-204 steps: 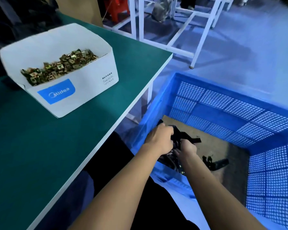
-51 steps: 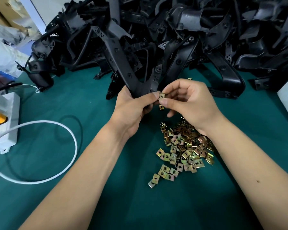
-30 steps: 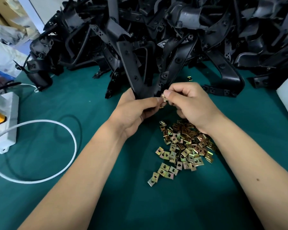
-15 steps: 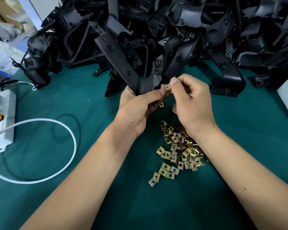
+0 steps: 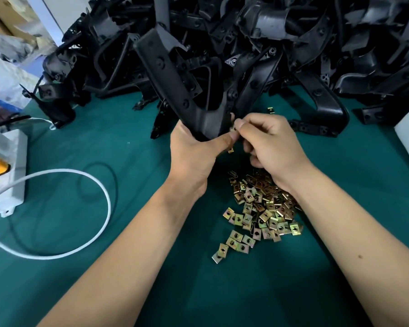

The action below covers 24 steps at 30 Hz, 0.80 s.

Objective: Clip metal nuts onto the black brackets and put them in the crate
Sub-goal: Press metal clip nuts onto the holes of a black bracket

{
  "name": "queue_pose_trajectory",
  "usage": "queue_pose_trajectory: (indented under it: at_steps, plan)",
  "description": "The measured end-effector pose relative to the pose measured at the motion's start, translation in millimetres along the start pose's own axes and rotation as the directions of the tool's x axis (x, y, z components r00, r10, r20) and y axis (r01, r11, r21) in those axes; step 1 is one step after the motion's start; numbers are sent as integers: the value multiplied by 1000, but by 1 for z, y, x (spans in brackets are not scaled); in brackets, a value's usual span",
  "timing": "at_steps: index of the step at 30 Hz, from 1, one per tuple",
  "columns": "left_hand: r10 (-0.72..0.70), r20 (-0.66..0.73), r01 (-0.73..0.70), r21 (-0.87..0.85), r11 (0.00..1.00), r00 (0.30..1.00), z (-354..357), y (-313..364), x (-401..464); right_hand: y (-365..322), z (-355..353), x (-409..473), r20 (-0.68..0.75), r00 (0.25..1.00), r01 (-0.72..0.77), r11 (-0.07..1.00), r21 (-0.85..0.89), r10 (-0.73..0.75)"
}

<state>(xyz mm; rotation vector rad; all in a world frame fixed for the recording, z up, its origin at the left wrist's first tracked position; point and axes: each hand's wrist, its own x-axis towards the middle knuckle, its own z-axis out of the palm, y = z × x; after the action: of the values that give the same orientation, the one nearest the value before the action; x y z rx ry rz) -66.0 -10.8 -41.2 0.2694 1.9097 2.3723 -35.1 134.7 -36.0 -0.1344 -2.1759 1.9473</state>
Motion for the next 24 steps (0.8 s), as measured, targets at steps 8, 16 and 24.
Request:
queue_pose_trajectory:
  at_steps: [8, 16, 24]
  plan:
    - [138, 38, -143, 206, 968, 990, -5, 4, 9, 4, 7, -1, -91, 994, 50, 996, -75, -57]
    - [71, 85, -90, 248, 965, 994, -6, 8, 14, 7, 10, -1, -151, 987, 37, 991, -126, -56]
    - [-126, 247, 52, 286, 957, 961, -43, 15, 21, -5, -23, 9, -162, 984, -49, 983, 177, 78]
